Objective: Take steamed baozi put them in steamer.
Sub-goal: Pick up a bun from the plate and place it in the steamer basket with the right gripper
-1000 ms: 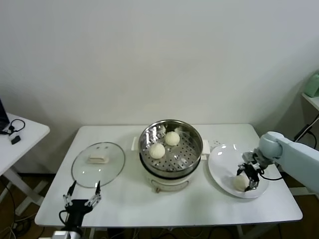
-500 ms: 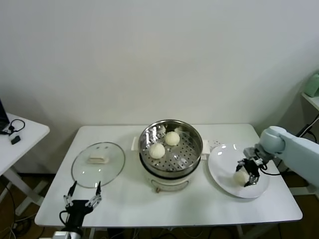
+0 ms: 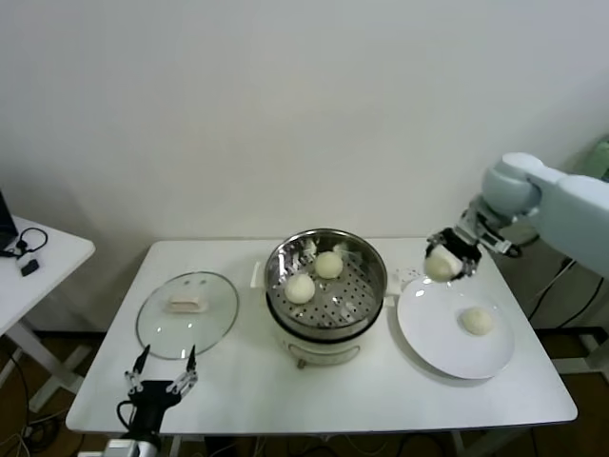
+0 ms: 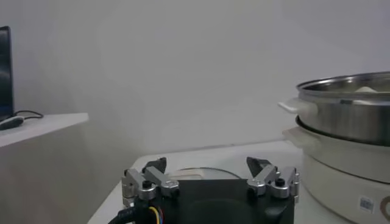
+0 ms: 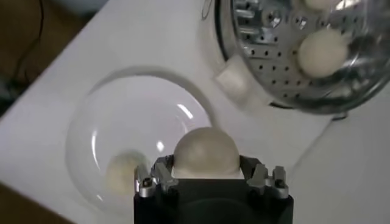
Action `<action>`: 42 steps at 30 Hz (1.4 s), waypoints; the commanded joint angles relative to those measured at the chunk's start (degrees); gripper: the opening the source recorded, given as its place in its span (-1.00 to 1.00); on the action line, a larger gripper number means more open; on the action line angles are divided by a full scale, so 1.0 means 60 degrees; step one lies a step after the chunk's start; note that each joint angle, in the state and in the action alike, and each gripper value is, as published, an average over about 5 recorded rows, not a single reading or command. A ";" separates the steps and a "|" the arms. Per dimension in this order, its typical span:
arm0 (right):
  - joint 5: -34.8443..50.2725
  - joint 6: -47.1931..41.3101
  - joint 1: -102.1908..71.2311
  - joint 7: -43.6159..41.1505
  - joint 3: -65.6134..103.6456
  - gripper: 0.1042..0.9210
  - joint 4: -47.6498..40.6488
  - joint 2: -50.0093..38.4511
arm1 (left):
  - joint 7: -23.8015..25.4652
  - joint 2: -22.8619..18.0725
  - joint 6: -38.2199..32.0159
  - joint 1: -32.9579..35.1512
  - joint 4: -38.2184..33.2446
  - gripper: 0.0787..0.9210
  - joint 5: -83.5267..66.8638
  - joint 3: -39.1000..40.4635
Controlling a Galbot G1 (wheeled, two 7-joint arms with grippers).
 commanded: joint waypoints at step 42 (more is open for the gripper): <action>-0.3527 0.2460 -0.2105 0.0185 0.0422 0.41 0.1693 0.3438 | -0.0015 -0.0206 -0.0071 0.0424 0.0101 0.77 0.0257 -0.0014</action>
